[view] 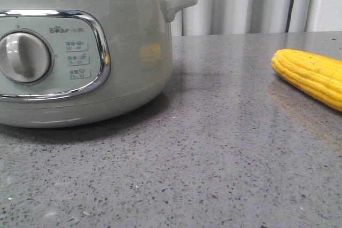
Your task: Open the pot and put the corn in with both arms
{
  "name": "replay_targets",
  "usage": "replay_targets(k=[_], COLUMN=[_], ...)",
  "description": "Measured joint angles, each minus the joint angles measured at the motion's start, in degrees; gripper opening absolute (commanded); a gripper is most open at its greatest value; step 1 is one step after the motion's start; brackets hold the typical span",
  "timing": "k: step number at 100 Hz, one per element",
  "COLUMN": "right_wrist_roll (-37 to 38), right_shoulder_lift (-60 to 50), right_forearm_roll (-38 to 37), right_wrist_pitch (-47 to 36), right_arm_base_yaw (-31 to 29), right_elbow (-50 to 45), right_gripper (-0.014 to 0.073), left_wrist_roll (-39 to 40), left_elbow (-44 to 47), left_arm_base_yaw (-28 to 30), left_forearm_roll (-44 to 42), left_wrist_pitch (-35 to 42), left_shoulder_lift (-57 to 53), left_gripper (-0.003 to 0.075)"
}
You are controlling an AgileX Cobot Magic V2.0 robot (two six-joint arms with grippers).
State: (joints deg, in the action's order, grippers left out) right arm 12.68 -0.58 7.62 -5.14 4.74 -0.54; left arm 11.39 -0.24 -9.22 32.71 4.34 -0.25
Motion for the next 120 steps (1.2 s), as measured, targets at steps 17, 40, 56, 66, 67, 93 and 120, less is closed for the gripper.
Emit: replay_targets(k=[17, 40, 56, 66, 67, 93, 120], right_wrist_roll=[0.00, 0.00, 0.00, 0.00, 0.00, 0.00, -0.19], right_shoulder_lift=[0.00, 3.91, 11.81, 16.69, 17.01, 24.10, 24.45], right_forearm_roll=[1.02, -5.06, -9.19, -9.81, -9.81, -9.81, -9.81], right_wrist_pitch=[6.71, 20.11, 23.05, 25.84, 25.99, 29.85, 30.52], right_arm_base_yaw=[0.00, 0.00, 0.00, 0.00, 0.00, 0.00, 0.00], right_elbow=[4.70, 18.40, 26.08, 29.73, 30.10, 33.05, 33.17], right_gripper=[-0.0067, -0.0066, -0.0020, 0.0099, 0.0111, 0.0475, 0.0480], left_wrist_roll=[0.00, 0.00, 0.00, 0.00, 0.00, 0.00, -2.55], left_elbow=[-2.41, -12.95, -20.82, -24.89, -25.39, -30.20, -35.97], left_arm_base_yaw=[0.00, 0.00, 0.00, 0.00, 0.00, 0.00, -3.59], left_forearm_roll=[-0.87, -15.47, -27.51, -30.56, -30.56, -31.95, -37.06], left_wrist_pitch=[-3.33, -11.52, -13.06, -13.43, -13.43, -13.54, -11.80], left_shoulder_lift=[0.00, 5.28, 14.44, 20.06, 20.39, 27.98, 34.31], left_gripper=[-0.0020, -0.0020, 0.0064, 0.0236, 0.0259, 0.0361, 0.0505])
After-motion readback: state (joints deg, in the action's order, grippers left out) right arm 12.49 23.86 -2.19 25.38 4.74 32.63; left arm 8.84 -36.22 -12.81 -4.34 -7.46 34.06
